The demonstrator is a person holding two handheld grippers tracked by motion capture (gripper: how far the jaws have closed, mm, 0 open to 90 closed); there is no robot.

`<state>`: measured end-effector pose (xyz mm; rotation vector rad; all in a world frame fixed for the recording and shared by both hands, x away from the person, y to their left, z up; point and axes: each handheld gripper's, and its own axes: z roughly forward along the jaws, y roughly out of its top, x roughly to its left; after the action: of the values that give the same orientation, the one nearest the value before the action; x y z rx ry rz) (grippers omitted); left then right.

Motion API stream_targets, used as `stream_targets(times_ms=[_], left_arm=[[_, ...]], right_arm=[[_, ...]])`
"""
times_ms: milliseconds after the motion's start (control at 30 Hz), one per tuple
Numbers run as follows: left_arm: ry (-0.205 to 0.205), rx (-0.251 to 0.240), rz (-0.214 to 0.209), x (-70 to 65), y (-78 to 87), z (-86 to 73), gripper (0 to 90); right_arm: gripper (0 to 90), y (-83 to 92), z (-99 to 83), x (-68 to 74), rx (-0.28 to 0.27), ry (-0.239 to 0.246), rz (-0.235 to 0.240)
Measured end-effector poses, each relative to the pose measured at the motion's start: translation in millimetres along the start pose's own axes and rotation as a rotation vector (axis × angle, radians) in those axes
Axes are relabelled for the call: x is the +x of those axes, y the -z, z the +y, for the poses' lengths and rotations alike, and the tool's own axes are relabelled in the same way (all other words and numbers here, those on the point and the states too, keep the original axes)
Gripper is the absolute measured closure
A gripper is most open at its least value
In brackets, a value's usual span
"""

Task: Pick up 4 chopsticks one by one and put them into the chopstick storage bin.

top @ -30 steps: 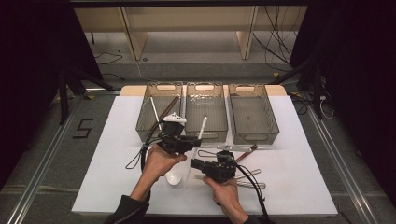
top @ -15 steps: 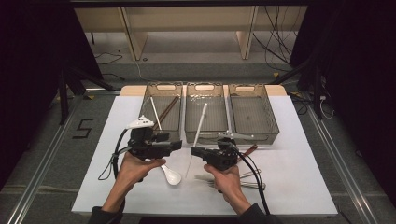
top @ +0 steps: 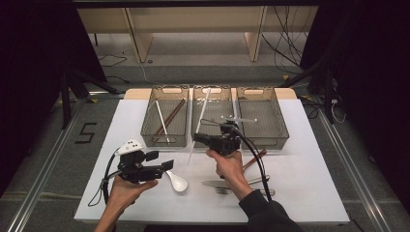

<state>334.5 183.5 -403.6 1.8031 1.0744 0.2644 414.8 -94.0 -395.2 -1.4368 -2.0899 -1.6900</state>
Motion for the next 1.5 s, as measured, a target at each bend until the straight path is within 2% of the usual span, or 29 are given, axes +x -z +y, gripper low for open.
stream_targets(times_ms=[133,467,833,1133,1500], left_arm=[[-0.005,-0.012,0.007,-1.2,0.1,-9.2,25.7],[-0.025,-0.029,0.025,0.0,0.7,-27.7,24.0],[-0.045,-0.014,0.035,-0.8,1.1,-36.6,22.2],[-0.044,-0.032,0.026,0.1,2.2,-38.6,21.3],[-0.048,-0.022,0.027,0.0,1.7,-38.7,21.2]], right_arm=[[85.6,-13.6,17.5,3.0,0.008,0.008,-0.01],[85.6,-36.6,45.4,8.2,0.008,0.03,-0.047],[85.6,-65.4,72.6,0.4,0.013,0.017,-0.096],[85.6,-76.3,84.5,-5.1,0.018,0.011,-0.135],[85.6,-88.0,90.8,-12.1,0.033,0.002,-0.174]])
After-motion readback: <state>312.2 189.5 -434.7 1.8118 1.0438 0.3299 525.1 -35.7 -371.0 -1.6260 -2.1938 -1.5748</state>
